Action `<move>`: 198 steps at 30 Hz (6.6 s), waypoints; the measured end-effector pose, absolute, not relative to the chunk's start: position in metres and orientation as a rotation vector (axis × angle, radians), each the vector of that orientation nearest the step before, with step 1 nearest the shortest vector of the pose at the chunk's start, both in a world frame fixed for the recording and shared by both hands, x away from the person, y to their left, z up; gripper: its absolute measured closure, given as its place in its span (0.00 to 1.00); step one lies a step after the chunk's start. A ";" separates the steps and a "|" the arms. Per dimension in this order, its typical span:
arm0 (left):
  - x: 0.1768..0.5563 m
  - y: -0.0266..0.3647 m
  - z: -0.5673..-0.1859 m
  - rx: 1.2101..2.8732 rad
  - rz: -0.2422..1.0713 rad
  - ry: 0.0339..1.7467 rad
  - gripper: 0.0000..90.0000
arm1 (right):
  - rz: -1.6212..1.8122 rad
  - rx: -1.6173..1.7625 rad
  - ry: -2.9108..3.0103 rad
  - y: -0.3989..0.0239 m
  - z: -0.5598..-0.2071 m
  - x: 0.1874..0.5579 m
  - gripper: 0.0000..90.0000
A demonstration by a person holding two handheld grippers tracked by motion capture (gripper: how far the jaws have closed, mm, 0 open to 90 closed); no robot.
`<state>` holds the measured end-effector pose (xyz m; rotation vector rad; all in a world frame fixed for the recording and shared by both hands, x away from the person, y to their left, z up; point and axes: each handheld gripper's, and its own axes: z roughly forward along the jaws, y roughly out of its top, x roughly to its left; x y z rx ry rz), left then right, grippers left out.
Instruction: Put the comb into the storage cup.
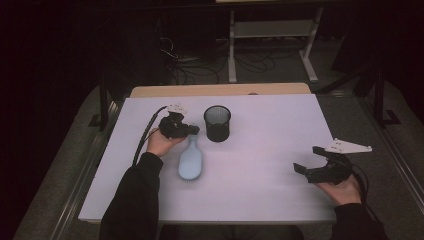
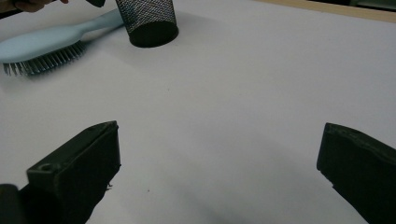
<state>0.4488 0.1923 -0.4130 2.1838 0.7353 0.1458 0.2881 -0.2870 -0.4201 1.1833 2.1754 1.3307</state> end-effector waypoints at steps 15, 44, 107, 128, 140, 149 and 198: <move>0.454 0.186 -0.429 2.217 0.116 0.748 1.00 | 1.317 1.179 2.187 -0.286 -0.421 0.288 0.00; 0.454 0.183 -0.435 2.338 0.155 0.757 1.00 | 1.274 1.170 2.208 -0.283 -0.423 0.289 0.00; 0.385 0.239 -0.429 2.378 0.308 0.757 1.00 | 1.224 1.181 2.204 -0.280 -0.424 0.288 0.00; 0.360 0.246 -0.420 2.454 0.371 0.758 1.00 | 1.239 1.177 2.213 -0.280 -0.423 0.288 0.00; 0.354 0.250 -0.408 2.466 0.346 0.709 1.00 | 1.237 1.178 2.218 -0.281 -0.424 0.290 0.00; 0.352 0.262 -0.392 2.429 0.281 0.660 1.00 | 1.242 1.174 2.230 -0.279 -0.425 0.291 0.00; 0.365 0.239 -0.411 2.608 0.128 0.473 0.30 | 1.273 1.134 2.244 -0.278 -0.422 0.290 0.00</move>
